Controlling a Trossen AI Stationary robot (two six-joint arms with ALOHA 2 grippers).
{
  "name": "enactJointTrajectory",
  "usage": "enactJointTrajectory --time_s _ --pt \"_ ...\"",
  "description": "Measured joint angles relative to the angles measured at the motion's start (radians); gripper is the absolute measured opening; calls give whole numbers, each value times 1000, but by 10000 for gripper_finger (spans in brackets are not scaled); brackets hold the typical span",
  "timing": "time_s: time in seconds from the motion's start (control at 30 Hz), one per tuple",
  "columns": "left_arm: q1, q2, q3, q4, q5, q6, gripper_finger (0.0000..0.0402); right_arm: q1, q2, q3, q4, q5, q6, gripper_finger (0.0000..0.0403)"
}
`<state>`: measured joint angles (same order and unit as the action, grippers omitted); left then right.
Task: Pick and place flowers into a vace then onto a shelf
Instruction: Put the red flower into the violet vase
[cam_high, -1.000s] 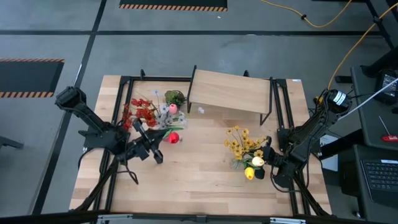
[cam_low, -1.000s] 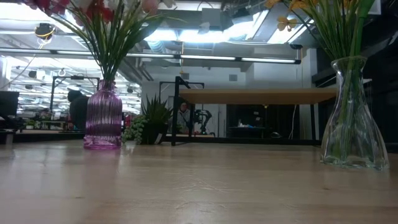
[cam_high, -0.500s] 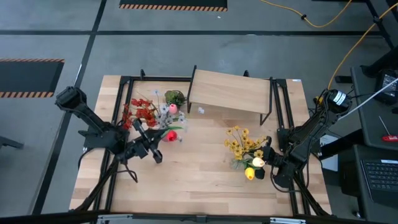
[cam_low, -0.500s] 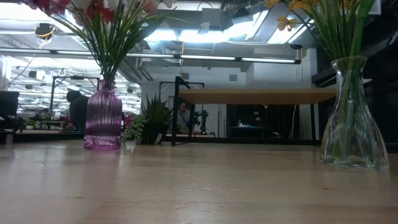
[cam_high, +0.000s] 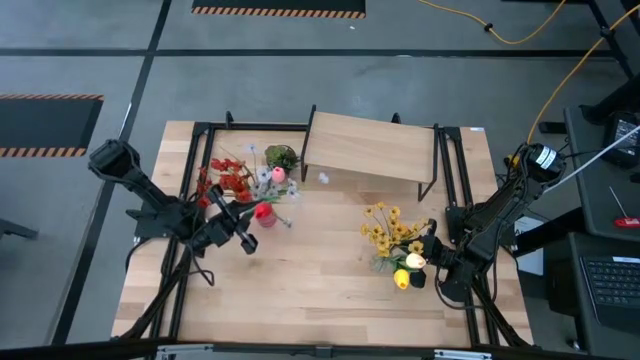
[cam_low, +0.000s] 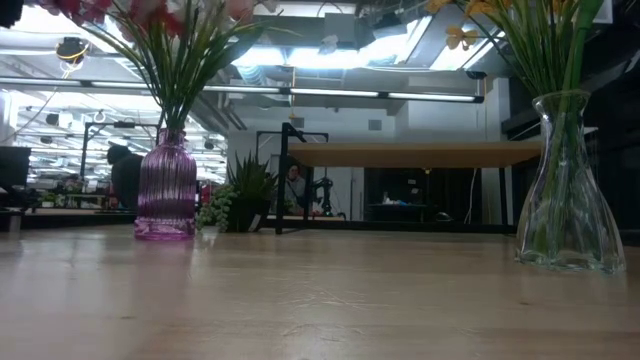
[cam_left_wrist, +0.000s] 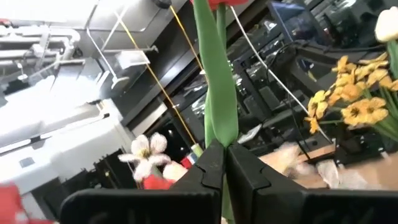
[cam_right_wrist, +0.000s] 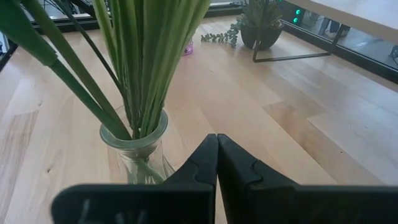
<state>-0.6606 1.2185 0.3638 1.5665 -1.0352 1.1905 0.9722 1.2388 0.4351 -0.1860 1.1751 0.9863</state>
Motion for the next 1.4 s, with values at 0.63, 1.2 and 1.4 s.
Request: enactJointTrajectory --time_s 0.63,1.2,1.4 --pt "90 0 -28 1 195 -62 3 0 0 0 0 0 0 12" --pt "85 1 27 1 248 9 3 0 0 0 -5 0 0 12" --pt "84 1 5 -5 178 -10 3 0 0 0 -6 0 0 12"
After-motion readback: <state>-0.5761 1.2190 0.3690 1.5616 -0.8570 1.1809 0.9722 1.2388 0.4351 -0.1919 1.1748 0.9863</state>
